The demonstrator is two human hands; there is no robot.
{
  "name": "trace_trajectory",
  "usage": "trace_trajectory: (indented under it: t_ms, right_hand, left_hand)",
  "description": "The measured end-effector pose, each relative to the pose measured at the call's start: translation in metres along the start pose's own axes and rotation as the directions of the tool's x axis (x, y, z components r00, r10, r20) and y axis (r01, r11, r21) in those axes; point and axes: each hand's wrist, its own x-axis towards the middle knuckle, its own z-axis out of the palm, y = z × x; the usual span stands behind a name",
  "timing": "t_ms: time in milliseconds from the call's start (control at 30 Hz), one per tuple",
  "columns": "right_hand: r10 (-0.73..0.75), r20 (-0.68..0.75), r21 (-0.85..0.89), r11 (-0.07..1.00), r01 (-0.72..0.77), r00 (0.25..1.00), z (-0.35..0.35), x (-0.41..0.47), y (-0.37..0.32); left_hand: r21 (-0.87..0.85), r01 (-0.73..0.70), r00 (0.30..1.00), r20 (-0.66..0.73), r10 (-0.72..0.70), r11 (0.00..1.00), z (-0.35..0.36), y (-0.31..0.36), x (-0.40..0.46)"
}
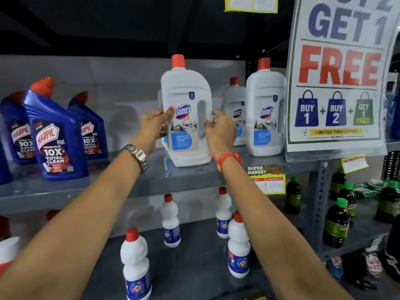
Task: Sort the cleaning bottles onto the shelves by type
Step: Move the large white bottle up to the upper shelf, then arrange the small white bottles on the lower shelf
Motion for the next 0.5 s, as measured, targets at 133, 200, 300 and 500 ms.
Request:
trace_trajectory:
  t_ms: [133,200,300,500]
  right_hand:
    - [0.031,0.016,0.102,0.994,-0.033,0.999,-0.002,0.001,0.006]
    - [0.033,0.026,0.124,0.992,-0.036,0.999,-0.004,-0.002,0.007]
    - [0.008,0.012,0.147,0.989,-0.010,1.000,-0.005,-0.012,0.008]
    - [-0.074,-0.187,0.311,0.941,0.130,0.980,-0.023,-0.065,0.011]
  left_hand:
    - [0.005,-0.004,1.000,0.021,0.004,1.000,-0.002,-0.006,0.002]
    - [0.014,0.014,1.000,0.021,-0.014,1.000,-0.002,-0.007,0.002]
    - [0.016,-0.006,0.998,-0.055,0.007,1.000,0.002,-0.006,-0.001]
    - [-0.006,-0.172,0.966,-0.199,0.167,0.985,-0.017,-0.011,-0.037]
